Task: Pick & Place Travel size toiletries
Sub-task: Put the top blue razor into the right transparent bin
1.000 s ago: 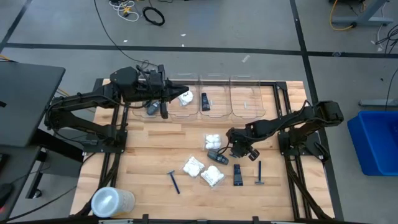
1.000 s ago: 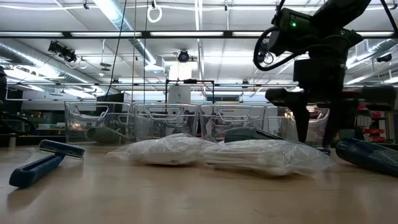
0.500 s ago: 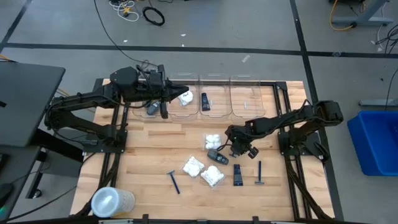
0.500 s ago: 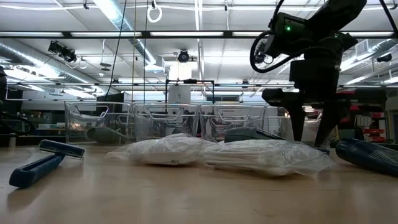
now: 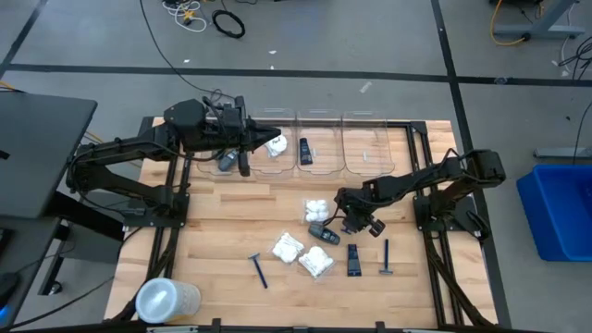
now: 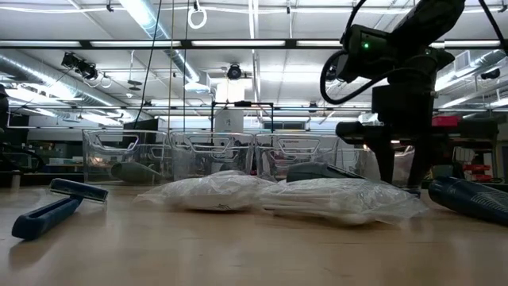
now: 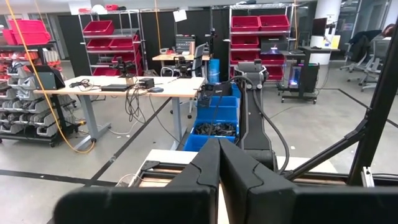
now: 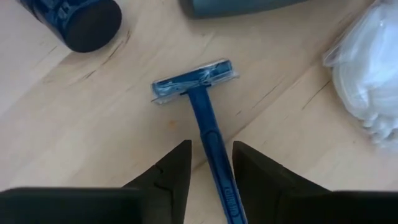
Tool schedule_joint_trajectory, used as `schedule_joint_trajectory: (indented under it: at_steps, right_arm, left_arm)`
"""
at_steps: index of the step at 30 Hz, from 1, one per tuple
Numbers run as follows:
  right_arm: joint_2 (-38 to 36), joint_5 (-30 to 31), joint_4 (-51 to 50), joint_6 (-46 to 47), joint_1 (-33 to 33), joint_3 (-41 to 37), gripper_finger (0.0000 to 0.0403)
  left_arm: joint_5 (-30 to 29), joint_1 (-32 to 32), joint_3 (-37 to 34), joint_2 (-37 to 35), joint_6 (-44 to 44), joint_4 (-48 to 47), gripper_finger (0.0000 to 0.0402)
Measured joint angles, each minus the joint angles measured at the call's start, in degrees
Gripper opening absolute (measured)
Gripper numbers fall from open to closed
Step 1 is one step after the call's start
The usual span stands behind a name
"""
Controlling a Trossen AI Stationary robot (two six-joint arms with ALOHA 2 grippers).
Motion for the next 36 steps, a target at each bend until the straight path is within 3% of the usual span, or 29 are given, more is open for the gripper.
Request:
schedule_joint_trajectory:
  at_steps: [11, 22, 36]
  right_arm:
    - [0.0, 0.0, -0.5, 0.1, 0.0, 0.0, 0.0063]
    - [0.0, 0.0, -1.7, 0.2, 0.0, 0.2, 0.0054]
    - [-0.5, 0.1, -9.3, 0.3, -0.1, 13.4, 0.0049]
  left_arm:
    - [0.0, 0.0, 0.0, 0.0, 0.9, -0.1, 0.0018]
    - [0.0, 0.0, 0.0, 0.0, 0.9, -0.3, 0.0011]
    - [0.0, 0.0, 0.0, 0.0, 0.9, -0.2, 0.0007]
